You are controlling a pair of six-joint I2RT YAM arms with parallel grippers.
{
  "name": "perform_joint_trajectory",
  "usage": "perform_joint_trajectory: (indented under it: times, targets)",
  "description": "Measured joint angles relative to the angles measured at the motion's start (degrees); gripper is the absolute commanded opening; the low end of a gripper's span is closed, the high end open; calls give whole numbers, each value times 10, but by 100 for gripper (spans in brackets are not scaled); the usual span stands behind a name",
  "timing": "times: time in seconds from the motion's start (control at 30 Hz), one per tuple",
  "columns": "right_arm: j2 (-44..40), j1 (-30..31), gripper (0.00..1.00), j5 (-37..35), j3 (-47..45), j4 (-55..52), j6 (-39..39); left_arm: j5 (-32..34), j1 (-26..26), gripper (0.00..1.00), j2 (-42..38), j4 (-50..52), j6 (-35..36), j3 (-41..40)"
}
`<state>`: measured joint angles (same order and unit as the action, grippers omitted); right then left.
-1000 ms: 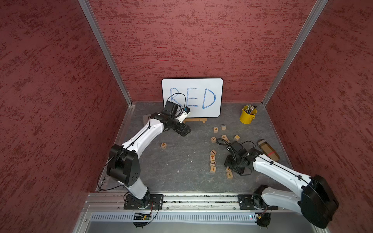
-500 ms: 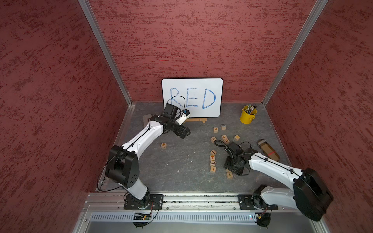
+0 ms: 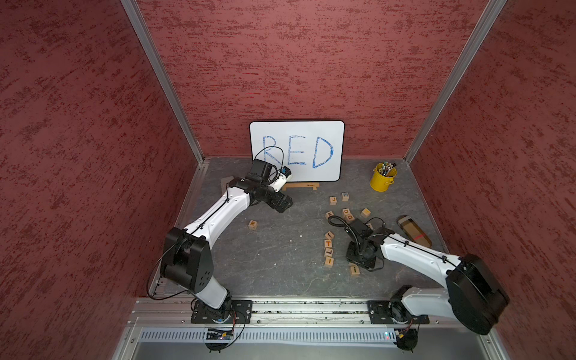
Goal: Assemble the uppercase word "red" with letter blocks
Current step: Pick up the letter block from the center of the board.
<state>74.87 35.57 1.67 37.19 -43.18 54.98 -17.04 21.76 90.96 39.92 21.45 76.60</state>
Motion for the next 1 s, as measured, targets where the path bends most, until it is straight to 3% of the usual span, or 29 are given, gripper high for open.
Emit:
perform_joint_trajectory:
  times: [0.17, 0.33, 0.57, 0.8, 1.0]
  targets:
    - [3, 0, 35, -2, 0, 0, -8, 0, 0, 100, 0, 0, -1, 0]
    - [15, 0, 21, -11, 12, 0, -20, 2, 0, 100, 0, 0, -2, 0]
    - [29, 0, 17, -40, 71, -28, -45, 5, -11, 100, -4, 3, -6, 8]
    - [54, 0, 15, -54, 164, -57, -73, -5, -78, 100, -13, 7, -31, 16]
    - [125, 16, 15, -56, 277, -78, -102, -9, -136, 100, -23, 22, -36, 11]
